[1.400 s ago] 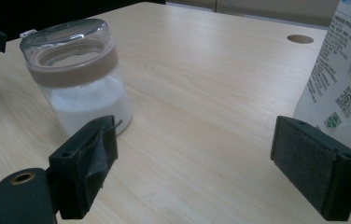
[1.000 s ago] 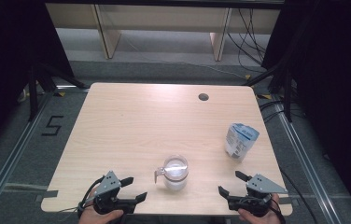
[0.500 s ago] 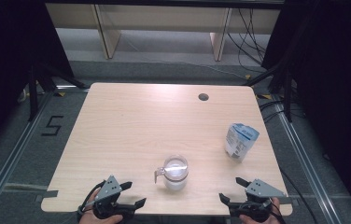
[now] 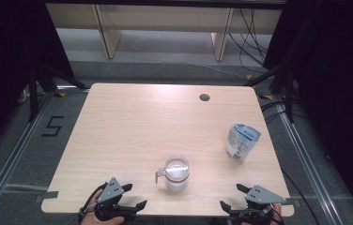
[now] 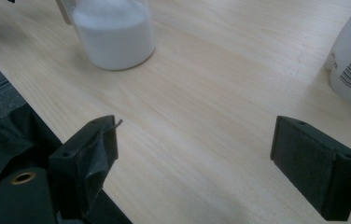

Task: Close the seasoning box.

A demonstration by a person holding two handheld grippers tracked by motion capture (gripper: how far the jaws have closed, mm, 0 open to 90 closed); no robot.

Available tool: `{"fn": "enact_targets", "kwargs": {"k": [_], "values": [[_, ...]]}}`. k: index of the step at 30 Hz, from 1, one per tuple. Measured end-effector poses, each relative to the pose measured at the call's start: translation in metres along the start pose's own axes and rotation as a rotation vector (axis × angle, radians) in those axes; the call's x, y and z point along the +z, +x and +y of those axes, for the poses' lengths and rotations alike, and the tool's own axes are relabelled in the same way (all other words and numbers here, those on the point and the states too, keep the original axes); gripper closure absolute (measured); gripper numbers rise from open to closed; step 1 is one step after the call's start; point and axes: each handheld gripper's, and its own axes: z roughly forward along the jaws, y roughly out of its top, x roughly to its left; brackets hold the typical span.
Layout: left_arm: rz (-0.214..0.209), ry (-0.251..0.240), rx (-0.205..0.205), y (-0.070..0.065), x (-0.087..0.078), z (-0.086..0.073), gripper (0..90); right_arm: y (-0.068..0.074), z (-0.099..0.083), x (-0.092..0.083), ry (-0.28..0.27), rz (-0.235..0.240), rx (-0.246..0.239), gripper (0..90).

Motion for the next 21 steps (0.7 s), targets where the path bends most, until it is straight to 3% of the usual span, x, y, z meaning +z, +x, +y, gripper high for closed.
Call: {"fn": "enact_targets", "kwargs": {"k": [12,17,21], "values": [[0.005,-0.013,-0.021,-0.0012,0.0005,-0.0005,20.6,-0.0009,-0.0001,0.0022,0.007,0.011,-0.022,15.7],[0.007,-0.002,0.006,0.0006,-0.0007,-0.0003,20.6,-0.0008,-0.0003,0.0027,0.003,0.008,-0.026,15.7],[0.005,-0.004,0.005,0.001,-0.0003,-0.0003,20.5,-0.0012,-0.0003,0.0027,0.002,0.005,-0.028,15.7]]}}
